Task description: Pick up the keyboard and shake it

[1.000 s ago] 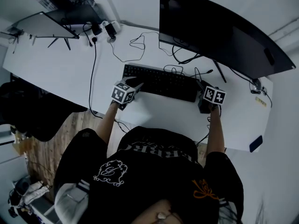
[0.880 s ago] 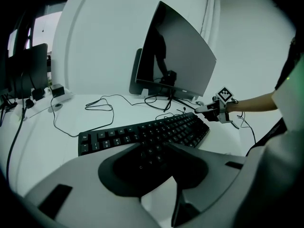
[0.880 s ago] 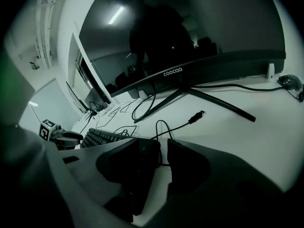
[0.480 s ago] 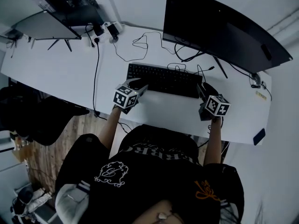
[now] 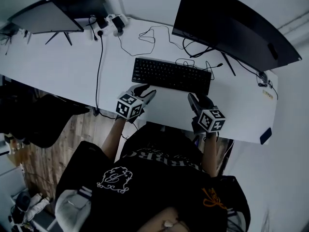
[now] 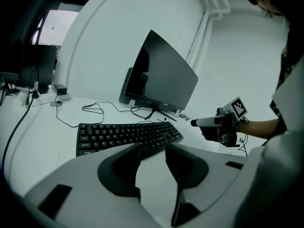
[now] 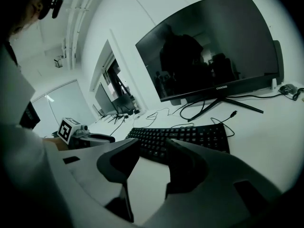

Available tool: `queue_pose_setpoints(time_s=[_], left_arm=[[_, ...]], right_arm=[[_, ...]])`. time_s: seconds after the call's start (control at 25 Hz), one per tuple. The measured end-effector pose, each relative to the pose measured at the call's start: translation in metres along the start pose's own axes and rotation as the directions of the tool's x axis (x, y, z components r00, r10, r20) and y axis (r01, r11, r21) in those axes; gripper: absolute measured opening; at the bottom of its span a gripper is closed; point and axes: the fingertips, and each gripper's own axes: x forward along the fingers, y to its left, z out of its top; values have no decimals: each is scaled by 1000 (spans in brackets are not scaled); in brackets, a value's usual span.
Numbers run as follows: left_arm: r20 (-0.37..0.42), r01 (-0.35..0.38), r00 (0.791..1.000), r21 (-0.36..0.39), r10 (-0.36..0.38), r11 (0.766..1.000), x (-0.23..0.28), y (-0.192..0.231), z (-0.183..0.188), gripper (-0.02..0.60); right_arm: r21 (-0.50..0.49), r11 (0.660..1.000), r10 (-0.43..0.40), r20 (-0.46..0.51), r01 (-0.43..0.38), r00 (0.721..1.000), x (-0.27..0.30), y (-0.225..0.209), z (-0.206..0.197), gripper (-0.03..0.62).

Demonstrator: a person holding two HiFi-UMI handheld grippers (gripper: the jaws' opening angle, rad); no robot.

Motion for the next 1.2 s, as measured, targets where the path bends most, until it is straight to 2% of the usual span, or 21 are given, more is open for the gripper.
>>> queue_pose_setpoints(time_s=[0.16, 0.32, 0.44, 0.76, 1.0, 1.2], left_arm=[[28, 17, 999, 1, -17, 1000, -15, -29, -3, 161], [68, -1, 998, -25, 2, 1000, -33, -53, -6, 161], [109, -28, 994, -29, 31, 999, -46, -72, -1, 161], [227, -147, 963, -11, 146, 989, -78, -152, 2, 160], [298, -165, 939, -54, 174, 985, -96, -224, -14, 155], [299, -191, 933, -56, 199, 980, -106, -258, -28, 129]], right_arm=[[-20, 998, 62, -31, -62, 998, -2, 32, -12, 175], [-39, 991, 125, -39, -127, 991, -18, 58, -19, 161], [-54, 987, 150, -21, -151, 988, -40, 67, -17, 125], [-122, 964, 244, 45, -237, 969, -115, 80, -27, 87], [-144, 943, 310, 49, -301, 949, -168, 96, -51, 81], [-170, 929, 341, 52, -328, 939, -195, 108, -63, 37]])
